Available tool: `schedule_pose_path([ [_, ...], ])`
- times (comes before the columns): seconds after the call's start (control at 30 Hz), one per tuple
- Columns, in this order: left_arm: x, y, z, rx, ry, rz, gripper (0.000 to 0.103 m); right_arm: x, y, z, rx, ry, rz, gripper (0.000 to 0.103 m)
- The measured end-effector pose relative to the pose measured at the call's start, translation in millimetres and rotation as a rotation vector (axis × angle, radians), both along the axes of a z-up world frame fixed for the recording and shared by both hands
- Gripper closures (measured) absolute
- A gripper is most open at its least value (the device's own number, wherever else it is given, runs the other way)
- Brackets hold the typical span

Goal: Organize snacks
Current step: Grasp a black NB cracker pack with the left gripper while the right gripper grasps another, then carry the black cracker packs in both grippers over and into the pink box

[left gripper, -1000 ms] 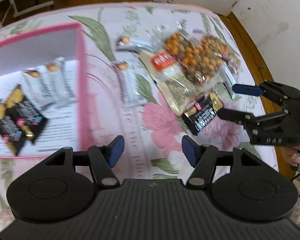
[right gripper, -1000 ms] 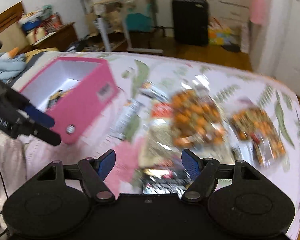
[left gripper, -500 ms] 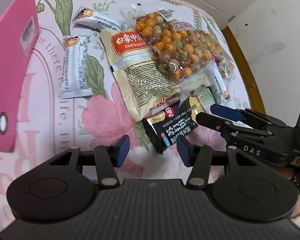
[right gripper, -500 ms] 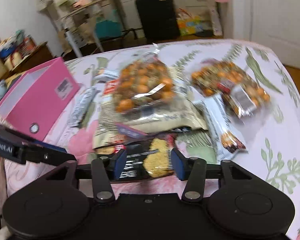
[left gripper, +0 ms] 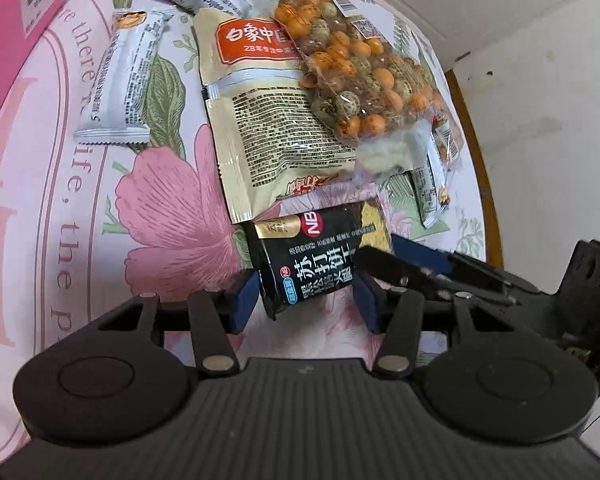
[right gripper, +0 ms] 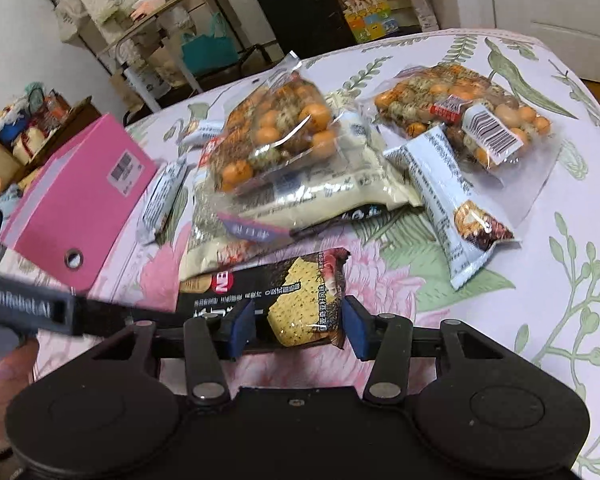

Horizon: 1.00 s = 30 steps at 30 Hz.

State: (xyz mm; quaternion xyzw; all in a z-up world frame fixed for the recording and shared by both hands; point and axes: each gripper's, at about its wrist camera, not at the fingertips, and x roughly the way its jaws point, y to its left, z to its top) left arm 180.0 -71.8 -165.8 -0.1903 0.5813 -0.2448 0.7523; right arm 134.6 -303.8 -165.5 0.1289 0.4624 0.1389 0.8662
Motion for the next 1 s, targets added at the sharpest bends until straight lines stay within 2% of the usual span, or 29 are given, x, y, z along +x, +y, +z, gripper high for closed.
schedule_pose_path([
  [0.33, -12, -2, 1, -0.01, -0.031, 0.003, 0.051, -12, 9, 5, -0.057, 0.042, 0.02, 0.048],
  [0.4, -16, -4, 3, 0.001, -0.028, -0.01, 0.051, -12, 11, 6, -0.06, 0.058, 0.019, 0.046],
  [0.5, -21, -4, 6, 0.006, -0.023, -0.021, 0.049, -15, 16, 7, -0.068, 0.079, 0.03, 0.036],
  [0.67, -23, -9, -3, 0.031, -0.03, -0.016, 0.05, -15, 22, 1, -0.13, 0.032, 0.02, 0.035],
  [0.8, -23, -3, -6, -0.025, 0.002, 0.008, 0.05, -16, 17, 0, -0.068, 0.033, 0.021, 0.035],
  [1.0, -33, -3, 15, 0.017, -0.035, -0.006, 0.05, -22, 17, 9, -0.001, 0.087, 0.011, 0.035],
])
